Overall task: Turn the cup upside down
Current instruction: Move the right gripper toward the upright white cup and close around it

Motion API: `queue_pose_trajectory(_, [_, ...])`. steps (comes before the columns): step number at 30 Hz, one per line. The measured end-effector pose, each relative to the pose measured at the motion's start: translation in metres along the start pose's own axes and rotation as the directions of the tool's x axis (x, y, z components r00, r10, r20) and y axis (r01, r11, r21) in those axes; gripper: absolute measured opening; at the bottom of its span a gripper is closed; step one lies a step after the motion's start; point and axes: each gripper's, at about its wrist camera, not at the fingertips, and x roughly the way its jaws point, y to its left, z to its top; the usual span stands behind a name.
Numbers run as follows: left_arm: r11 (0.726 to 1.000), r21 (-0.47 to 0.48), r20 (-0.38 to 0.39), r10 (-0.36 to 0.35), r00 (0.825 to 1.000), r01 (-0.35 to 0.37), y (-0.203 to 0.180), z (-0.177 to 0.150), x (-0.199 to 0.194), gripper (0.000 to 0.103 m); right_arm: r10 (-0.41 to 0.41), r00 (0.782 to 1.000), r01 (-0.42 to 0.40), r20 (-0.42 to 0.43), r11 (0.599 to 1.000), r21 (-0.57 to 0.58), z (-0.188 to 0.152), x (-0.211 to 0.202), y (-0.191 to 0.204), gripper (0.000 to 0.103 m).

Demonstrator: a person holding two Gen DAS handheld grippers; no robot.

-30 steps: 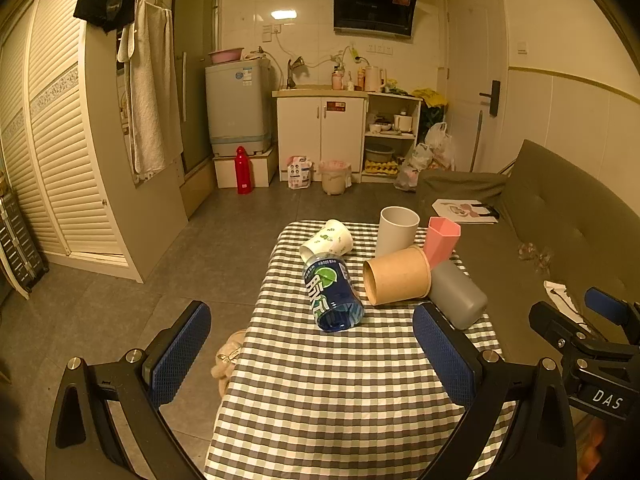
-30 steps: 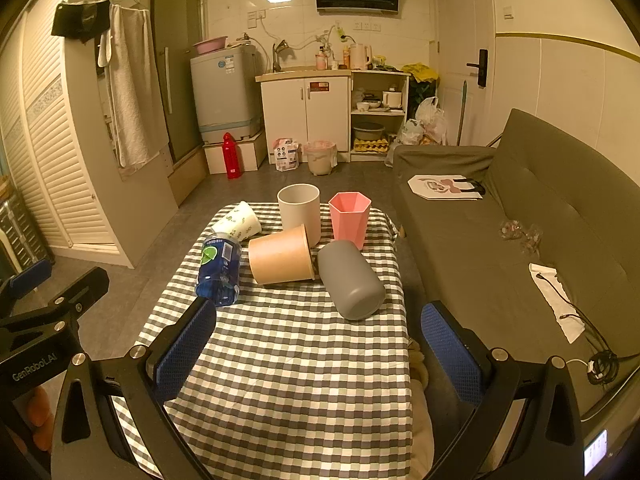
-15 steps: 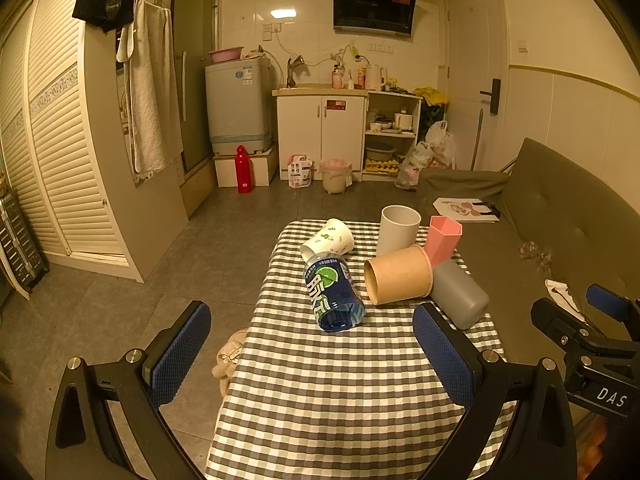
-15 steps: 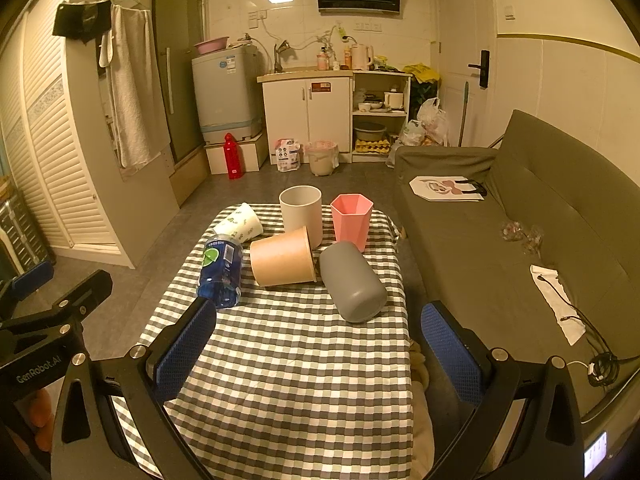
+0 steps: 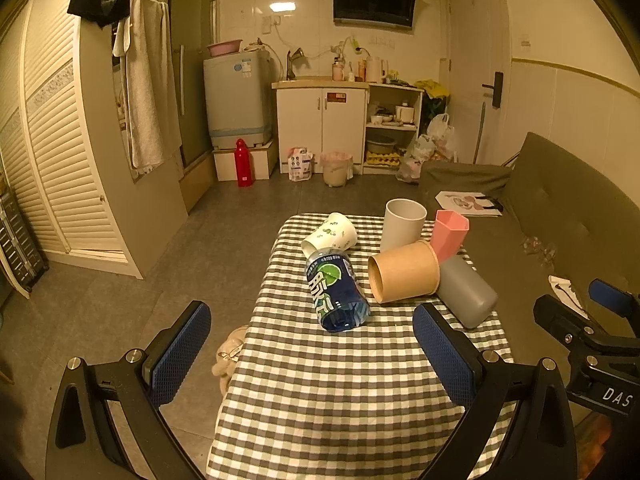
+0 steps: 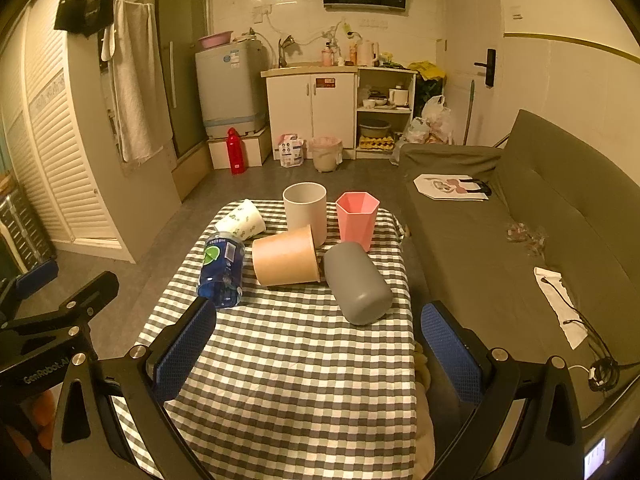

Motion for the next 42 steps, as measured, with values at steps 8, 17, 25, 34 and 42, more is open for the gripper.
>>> queue_pose_trajectory(8, [0.999, -0.01, -0.024, 0.031, 0.999, -0.031, 0.007, 0.023, 0.047, 0.103, 0.026, 0.999, -0.026, -0.022, 1.0, 0.007, 0.027, 0.047, 0.001, 0.103])
queue_pose_trajectory(17, [0.995, -0.019, -0.079, 0.092, 0.993, -0.094, 0.018, 0.044, 0.129, 0.103, 0.066, 0.995, -0.065, -0.07, 0.998, 0.023, 0.066, 0.149, 0.008, 0.103])
queue_pose_trajectory(25, [0.993, -0.011, -0.128, 0.117, 0.985, -0.119, 0.025, 0.045, 0.187, 0.103, 0.037, 0.99, -0.04, -0.138, 0.999, -0.024, 0.072, 0.239, 0.026, 0.103])
queue_pose_trajectory(34, [0.994, -0.007, -0.156, 0.103, 0.982, -0.105, 0.031, 0.048, 0.219, 0.103, -0.001, 0.984, 0.004, -0.18, 1.0, 0.018, 0.073, 0.284, 0.024, 0.103])
queue_pose_trajectory(42, [0.995, -0.005, -0.161, 0.099, 0.982, -0.101, 0.03, 0.048, 0.229, 0.103, -0.002, 0.986, 0.008, -0.167, 0.999, 0.034, 0.091, 0.299, 0.024, 0.098])
